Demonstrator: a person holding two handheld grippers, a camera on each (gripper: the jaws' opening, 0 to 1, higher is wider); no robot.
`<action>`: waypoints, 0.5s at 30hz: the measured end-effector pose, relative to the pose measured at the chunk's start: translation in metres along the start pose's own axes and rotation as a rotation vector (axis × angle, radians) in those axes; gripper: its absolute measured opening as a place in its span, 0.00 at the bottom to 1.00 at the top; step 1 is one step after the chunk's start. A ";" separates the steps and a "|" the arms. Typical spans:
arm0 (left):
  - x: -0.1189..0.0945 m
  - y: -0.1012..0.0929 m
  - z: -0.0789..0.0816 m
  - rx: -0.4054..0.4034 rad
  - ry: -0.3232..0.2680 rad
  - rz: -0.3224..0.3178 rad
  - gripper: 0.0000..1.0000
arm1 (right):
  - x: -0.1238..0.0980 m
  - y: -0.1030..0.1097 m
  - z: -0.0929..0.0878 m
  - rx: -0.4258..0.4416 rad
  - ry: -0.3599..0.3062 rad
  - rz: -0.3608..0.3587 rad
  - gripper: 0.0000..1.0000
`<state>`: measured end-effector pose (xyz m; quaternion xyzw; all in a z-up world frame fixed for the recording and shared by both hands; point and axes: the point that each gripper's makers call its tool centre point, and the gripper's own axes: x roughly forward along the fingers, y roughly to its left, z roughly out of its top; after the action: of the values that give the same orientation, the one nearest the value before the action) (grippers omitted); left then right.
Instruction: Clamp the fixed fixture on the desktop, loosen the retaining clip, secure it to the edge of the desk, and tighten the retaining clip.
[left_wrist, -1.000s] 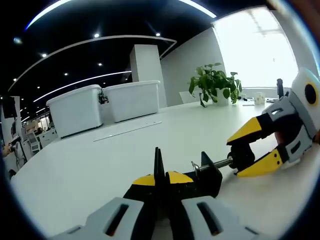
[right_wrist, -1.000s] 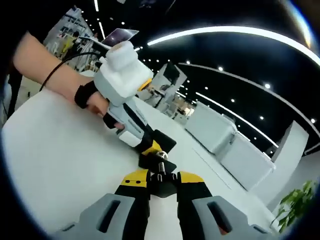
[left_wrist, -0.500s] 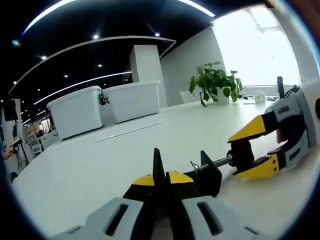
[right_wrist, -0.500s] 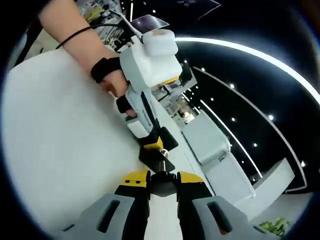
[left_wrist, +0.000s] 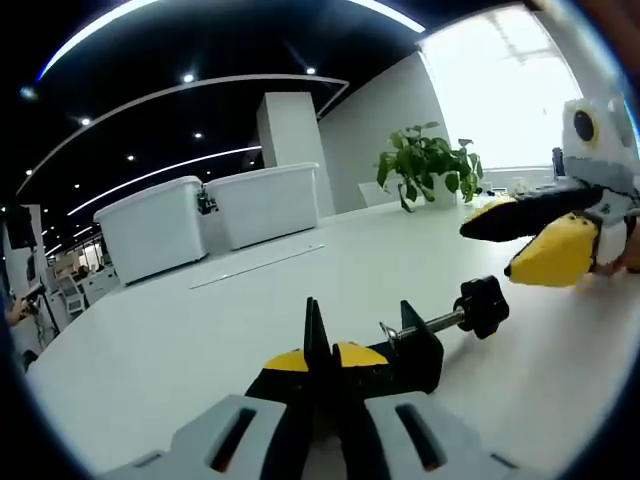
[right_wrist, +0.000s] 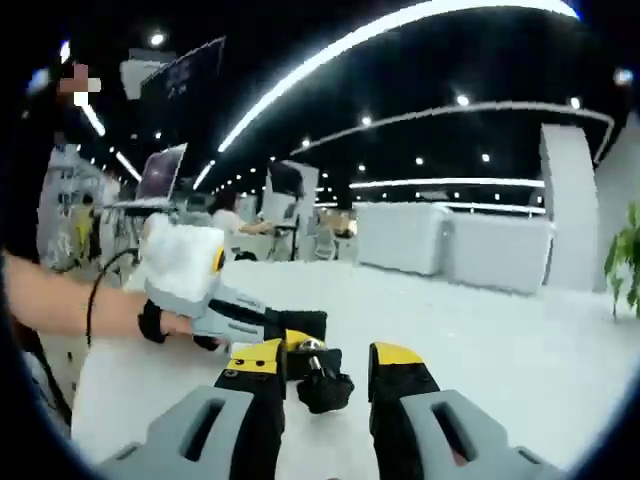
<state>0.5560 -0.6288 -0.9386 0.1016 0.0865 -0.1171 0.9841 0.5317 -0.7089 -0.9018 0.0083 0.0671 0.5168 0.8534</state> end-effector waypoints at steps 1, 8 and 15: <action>0.000 0.000 0.000 -0.001 0.000 0.000 0.07 | 0.001 -0.002 -0.004 0.031 0.015 0.005 0.30; 0.000 0.001 0.000 -0.001 -0.001 -0.001 0.07 | 0.015 0.001 -0.015 0.031 0.073 0.055 0.22; 0.001 0.004 0.000 -0.008 0.000 0.003 0.07 | 0.019 0.005 -0.017 0.086 0.097 0.104 0.22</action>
<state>0.5583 -0.6252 -0.9385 0.0980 0.0870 -0.1153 0.9847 0.5343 -0.6909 -0.9200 0.0236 0.1299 0.5569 0.8200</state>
